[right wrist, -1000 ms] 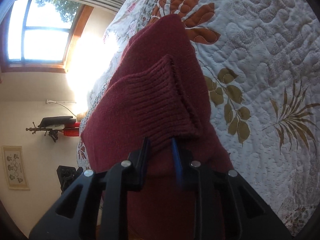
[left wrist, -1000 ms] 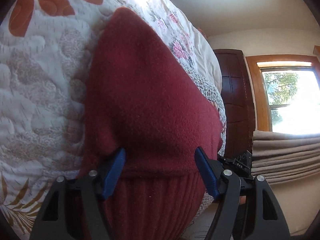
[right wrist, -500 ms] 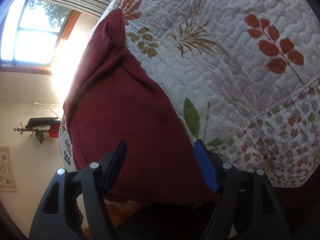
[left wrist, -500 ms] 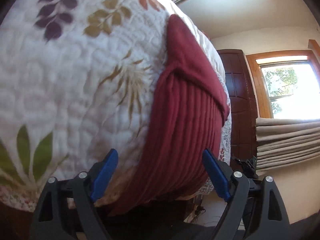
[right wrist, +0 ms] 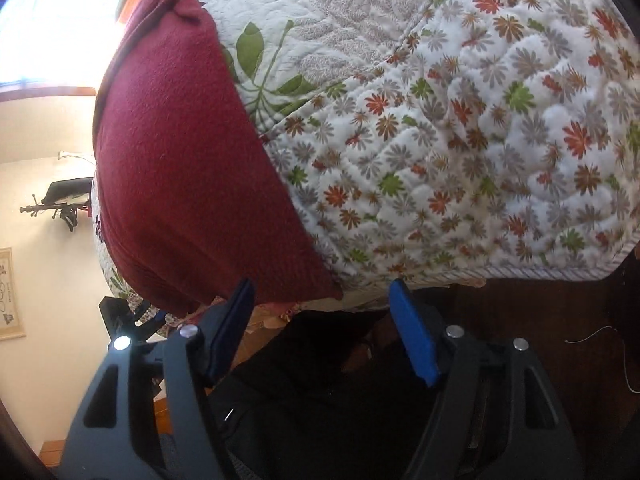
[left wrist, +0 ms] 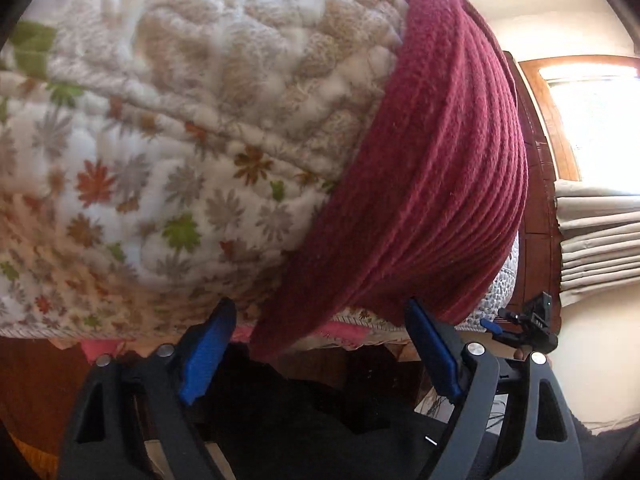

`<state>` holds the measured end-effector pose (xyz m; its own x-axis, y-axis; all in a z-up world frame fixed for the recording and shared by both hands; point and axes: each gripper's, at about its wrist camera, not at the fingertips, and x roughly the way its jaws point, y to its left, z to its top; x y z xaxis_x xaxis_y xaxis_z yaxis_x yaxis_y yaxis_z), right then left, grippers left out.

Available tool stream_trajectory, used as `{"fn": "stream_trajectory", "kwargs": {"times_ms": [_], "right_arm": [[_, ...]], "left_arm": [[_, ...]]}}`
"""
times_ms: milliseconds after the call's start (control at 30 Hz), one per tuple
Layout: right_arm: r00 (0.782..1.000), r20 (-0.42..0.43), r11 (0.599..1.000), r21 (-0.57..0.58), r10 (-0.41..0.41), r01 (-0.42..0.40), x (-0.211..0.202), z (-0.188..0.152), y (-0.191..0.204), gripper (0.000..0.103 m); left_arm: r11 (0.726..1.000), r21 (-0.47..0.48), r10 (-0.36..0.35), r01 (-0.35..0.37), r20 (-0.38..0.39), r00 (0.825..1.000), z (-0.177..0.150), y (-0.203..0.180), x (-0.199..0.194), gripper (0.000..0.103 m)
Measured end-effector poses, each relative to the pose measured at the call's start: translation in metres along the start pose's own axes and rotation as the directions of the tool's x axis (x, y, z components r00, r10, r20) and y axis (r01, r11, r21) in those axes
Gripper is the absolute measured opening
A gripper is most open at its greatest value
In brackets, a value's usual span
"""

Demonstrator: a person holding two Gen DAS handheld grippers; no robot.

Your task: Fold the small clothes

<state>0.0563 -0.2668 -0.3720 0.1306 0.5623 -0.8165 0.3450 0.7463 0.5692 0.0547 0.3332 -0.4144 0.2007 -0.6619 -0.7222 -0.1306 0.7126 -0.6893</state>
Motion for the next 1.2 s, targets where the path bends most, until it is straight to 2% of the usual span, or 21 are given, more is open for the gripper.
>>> {"fn": "stream_trajectory", "kwargs": {"times_ms": [67,133,167,200,233,267,400,467,533,633,800,833,967,1000,1133,1200], "right_arm": [[1.0,0.008,1.0,-0.009,0.006,-0.006,0.0,-0.01,0.002,0.07],[1.0,0.017,1.0,-0.012,0.015,-0.015,-0.001,-0.016,0.005,0.07],[1.0,0.021,1.0,-0.013,0.022,-0.022,-0.001,-0.017,0.006,0.07],[0.999,0.026,0.999,-0.018,0.027,-0.026,-0.002,-0.021,0.007,0.07],[0.999,0.032,0.999,-0.023,0.032,-0.031,-0.003,-0.022,0.008,0.07],[0.999,0.038,0.999,-0.023,0.037,-0.036,-0.004,-0.024,0.008,0.07],[0.994,0.064,0.996,0.011,0.091,-0.092,-0.009,-0.025,-0.008,0.07],[0.989,0.065,0.99,0.028,0.134,-0.136,-0.004,-0.028,-0.016,0.073],[0.982,0.052,0.981,0.057,0.184,-0.186,0.007,-0.027,-0.028,0.076],[0.965,0.038,0.959,0.105,0.261,-0.264,0.027,-0.033,-0.043,0.078],[0.907,0.068,0.878,0.231,0.415,-0.419,0.063,-0.051,-0.065,0.082],[0.889,0.085,0.85,0.263,0.45,-0.455,0.069,-0.057,-0.071,0.084],[0.789,0.178,0.721,0.329,0.587,-0.61,0.086,-0.072,-0.08,0.086],[0.776,0.185,0.705,0.331,0.603,-0.627,0.087,-0.072,-0.082,0.086],[0.764,0.162,0.69,0.343,0.625,-0.637,0.107,-0.073,-0.082,0.087],[0.747,0.166,0.671,0.347,0.644,-0.655,0.116,-0.075,-0.077,0.088]], "left_arm": [[1.0,-0.009,-0.03,0.029,-0.041,0.999,0.005,-0.003,0.016,0.086],[1.0,-0.013,-0.029,0.028,-0.07,0.997,0.008,-0.001,0.027,0.084],[0.999,-0.026,-0.037,0.035,-0.083,0.996,0.009,-0.001,0.031,0.073],[0.998,-0.034,-0.048,0.045,-0.098,0.994,0.009,-0.003,0.037,0.039],[0.999,-0.03,-0.038,0.034,-0.114,0.993,0.009,-0.004,0.04,0.018],[0.999,-0.028,-0.039,0.036,-0.117,0.992,0.009,-0.008,0.04,0.006],[0.98,-0.081,-0.189,0.182,-0.092,0.978,-0.002,-0.025,0.011,0.006],[0.958,-0.115,-0.27,0.263,-0.052,0.961,-0.011,-0.034,-0.016,0.006],[0.929,-0.139,-0.346,0.342,-0.003,0.938,-0.016,-0.048,-0.045,0.006],[0.877,-0.172,-0.444,0.45,0.07,0.893,-0.021,-0.069,-0.079,0.006],[0.817,-0.173,-0.53,0.55,0.148,0.835,-0.023,-0.102,-0.101,0.006],[0.815,-0.164,-0.536,0.556,0.151,0.83,-0.022,-0.108,-0.103,0.006],[0.811,-0.142,-0.549,0.568,0.153,0.822,-0.018,-0.121,-0.108,0.006],[0.811,-0.139,-0.55,0.568,0.152,0.822,-0.018,-0.123,-0.108,0.006],[0.814,-0.135,-0.547,0.564,0.148,0.824,-0.015,-0.124,-0.105,0.006],[0.817,-0.133,-0.544,0.561,0.144,0.827,-0.012,-0.119,-0.109,0.006]]}}
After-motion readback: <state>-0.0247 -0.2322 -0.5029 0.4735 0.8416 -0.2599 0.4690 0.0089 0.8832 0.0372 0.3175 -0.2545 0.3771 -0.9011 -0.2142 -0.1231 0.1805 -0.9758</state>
